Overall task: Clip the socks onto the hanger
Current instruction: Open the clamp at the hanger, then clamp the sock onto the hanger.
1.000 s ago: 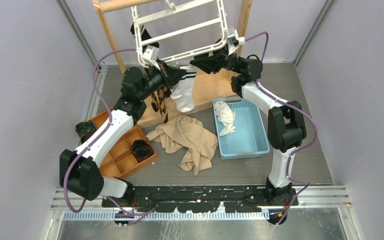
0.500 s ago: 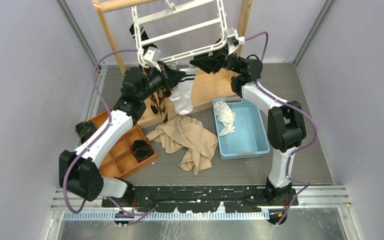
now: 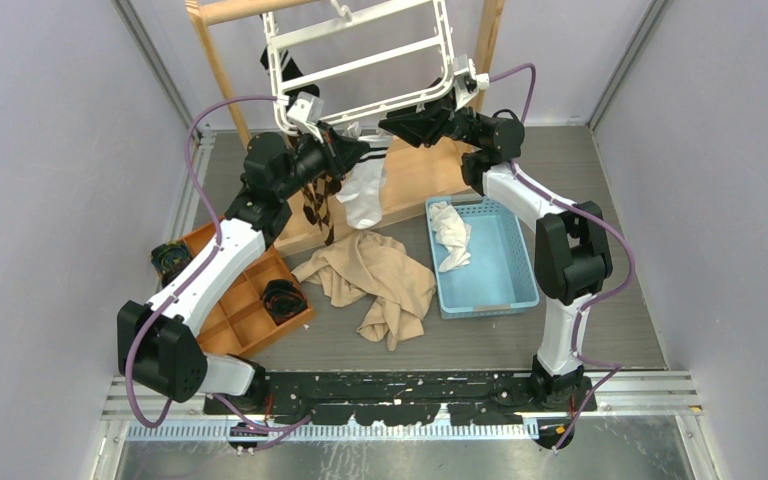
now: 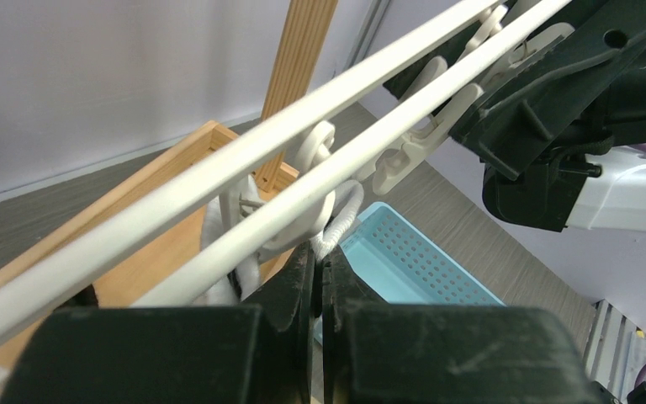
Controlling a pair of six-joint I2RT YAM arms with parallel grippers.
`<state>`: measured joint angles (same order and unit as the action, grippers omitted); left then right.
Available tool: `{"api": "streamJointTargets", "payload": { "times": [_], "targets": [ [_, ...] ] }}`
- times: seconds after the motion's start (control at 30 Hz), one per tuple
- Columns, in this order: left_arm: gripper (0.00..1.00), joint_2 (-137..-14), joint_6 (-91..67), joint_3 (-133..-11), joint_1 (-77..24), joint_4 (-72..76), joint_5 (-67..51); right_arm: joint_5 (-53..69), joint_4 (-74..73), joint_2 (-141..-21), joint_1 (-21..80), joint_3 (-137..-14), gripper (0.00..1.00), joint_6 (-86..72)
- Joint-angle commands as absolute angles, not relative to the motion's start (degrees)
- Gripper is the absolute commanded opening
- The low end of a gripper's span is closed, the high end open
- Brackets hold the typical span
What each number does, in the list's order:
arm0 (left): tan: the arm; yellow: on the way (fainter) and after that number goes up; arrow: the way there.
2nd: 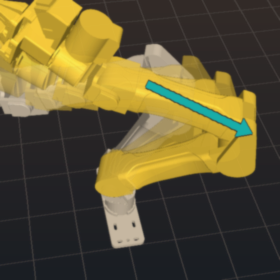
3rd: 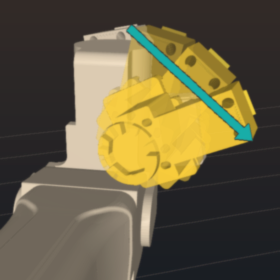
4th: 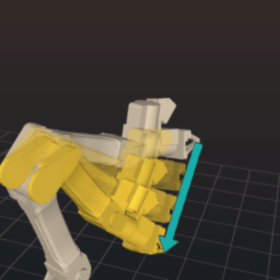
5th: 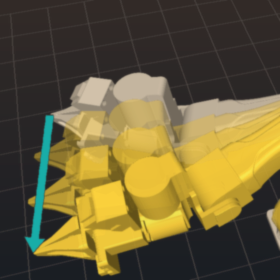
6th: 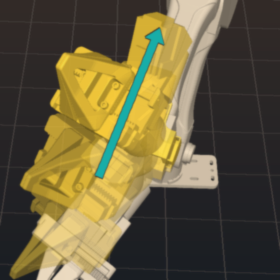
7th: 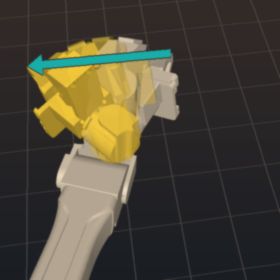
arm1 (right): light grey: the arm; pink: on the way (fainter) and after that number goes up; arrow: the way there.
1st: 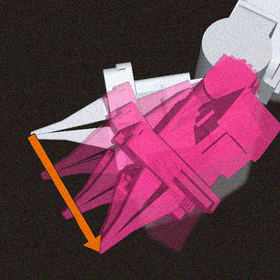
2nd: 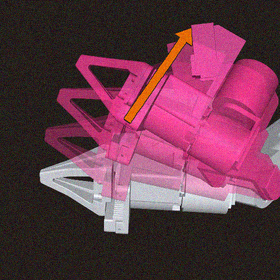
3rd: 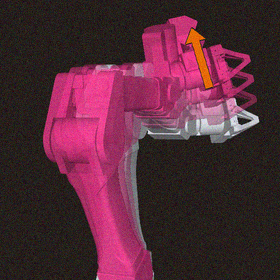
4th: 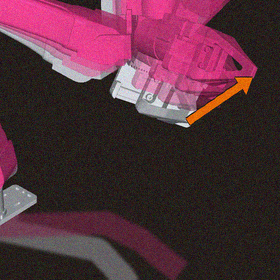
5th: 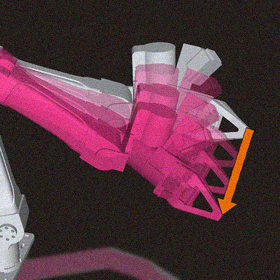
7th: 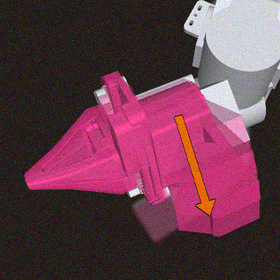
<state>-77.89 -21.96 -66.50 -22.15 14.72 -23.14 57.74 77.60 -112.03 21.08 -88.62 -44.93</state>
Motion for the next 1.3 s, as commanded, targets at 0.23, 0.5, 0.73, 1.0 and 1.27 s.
{"api": "streamJointTargets", "payload": {
  "times": [0.23, 0.5, 0.73, 1.0, 1.27],
  "targets": [
    [0.0, -78.2, -20.4, -69.9, -22.1, 19.6, -22.0, 57.8, 79.4, -111.2, 22.0, -91.4, 0.06, -43.4],
    [0.0, -78.3, -21.2, -69.9, -22.2, 22.0, -24.4, 57.8, 79.1, -111.1, 22.0, -91.2, 0.06, -43.0],
    [0.0, -78.4, -21.8, -70.0, -22.3, 24.0, -24.0, 58.0, 78.9, -111.1, 22.1, -91.1, 0.06, -43.0],
    [0.0, -79.6, -24.5, -70.4, -22.3, 26.9, -24.5, 57.9, 78.8, -110.9, 22.2, -90.7, 0.08, -42.9],
    [0.0, -79.1, -25.1, -69.1, -22.3, 26.9, -24.8, 57.2, 79.2, -110.4, 22.2, -89.9, 0.43, -42.5]
  ]
}}
